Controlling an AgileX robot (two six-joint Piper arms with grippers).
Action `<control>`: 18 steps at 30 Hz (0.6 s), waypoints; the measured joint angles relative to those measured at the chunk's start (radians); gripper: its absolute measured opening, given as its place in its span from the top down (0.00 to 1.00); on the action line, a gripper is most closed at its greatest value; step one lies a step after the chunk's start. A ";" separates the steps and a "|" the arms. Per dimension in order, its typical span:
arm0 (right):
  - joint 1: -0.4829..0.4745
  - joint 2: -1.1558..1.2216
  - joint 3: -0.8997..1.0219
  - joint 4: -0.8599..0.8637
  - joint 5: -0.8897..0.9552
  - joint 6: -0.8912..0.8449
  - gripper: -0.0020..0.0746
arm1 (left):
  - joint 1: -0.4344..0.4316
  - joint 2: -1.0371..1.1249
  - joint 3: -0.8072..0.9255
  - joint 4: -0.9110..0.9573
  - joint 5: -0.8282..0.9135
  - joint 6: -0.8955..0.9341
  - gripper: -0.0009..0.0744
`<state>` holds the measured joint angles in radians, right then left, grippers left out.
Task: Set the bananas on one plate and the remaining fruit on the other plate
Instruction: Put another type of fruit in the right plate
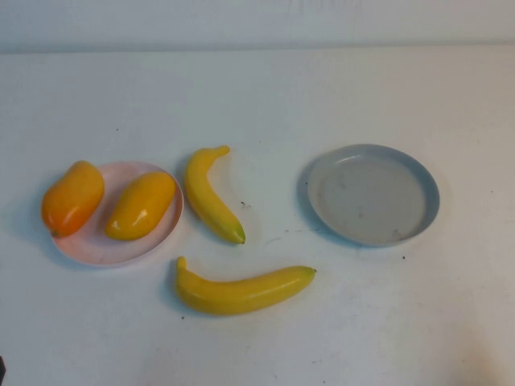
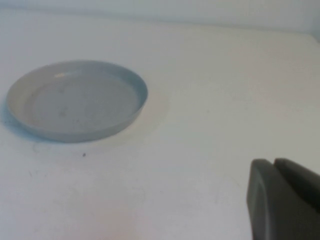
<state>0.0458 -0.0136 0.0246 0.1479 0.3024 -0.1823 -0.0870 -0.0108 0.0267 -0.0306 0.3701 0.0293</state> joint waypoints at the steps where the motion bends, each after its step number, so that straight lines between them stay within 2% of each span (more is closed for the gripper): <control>1: 0.000 0.000 0.000 0.006 -0.026 0.000 1.00 | 0.000 0.000 0.000 0.000 0.000 0.000 0.99; 9: 0.000 0.000 0.000 0.311 -0.232 0.000 1.00 | 0.000 0.000 0.000 0.000 0.000 0.000 0.99; 18: 0.000 0.000 0.000 0.415 -0.265 0.000 1.00 | 0.000 0.000 0.000 0.000 0.000 0.000 0.99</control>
<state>0.0458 -0.0136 0.0249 0.5625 0.0373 -0.1823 -0.0870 -0.0108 0.0267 -0.0306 0.3701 0.0293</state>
